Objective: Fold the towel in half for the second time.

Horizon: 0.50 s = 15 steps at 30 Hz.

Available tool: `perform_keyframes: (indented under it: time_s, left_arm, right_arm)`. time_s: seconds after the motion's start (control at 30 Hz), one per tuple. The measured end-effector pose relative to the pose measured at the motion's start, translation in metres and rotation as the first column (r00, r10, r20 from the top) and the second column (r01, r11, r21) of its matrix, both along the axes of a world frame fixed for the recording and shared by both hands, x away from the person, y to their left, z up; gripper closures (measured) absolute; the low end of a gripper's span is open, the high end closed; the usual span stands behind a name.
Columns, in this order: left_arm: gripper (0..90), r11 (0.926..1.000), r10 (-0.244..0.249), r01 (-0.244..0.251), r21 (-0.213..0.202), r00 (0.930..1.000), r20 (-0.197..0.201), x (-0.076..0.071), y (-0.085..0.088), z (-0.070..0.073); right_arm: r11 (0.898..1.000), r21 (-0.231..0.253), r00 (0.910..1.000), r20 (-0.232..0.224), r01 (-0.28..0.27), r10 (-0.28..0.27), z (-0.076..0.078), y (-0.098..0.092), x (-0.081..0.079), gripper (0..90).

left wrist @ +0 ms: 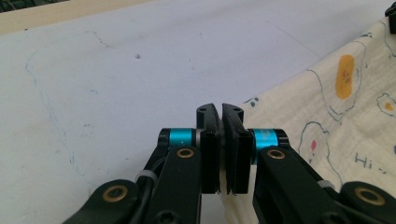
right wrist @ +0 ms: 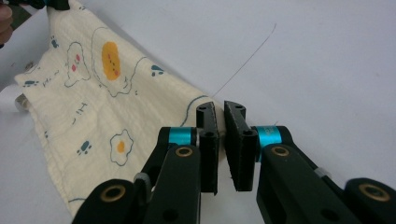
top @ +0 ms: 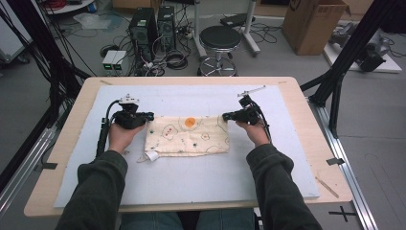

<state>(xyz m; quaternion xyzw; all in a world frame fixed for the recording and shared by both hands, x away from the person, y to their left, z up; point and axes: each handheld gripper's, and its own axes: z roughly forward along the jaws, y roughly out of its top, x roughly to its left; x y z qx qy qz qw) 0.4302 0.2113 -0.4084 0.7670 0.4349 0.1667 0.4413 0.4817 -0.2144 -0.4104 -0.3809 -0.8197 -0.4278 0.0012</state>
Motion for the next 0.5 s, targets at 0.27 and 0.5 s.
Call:
perform_keyframes:
  time_s: [0.27,0.5]
  left_arm:
    - [85.5,1.0,0.0,0.0,0.005,0.9999,0.014,-0.0018,-0.0012,-0.0017]
    - [85.5,0.9999,-0.014,0.014,0.006,0.9993,0.036,-0.0082,0.0004,0.0014]
  right_arm:
    - [1.0,0.015,0.9999,-0.008,0.011,-0.011,-0.0021,-0.0001,-0.0002,84.3]
    - [0.999,0.032,0.9999,0.01,0.003,-0.004,0.0019,0.0016,-0.0038,84.2]
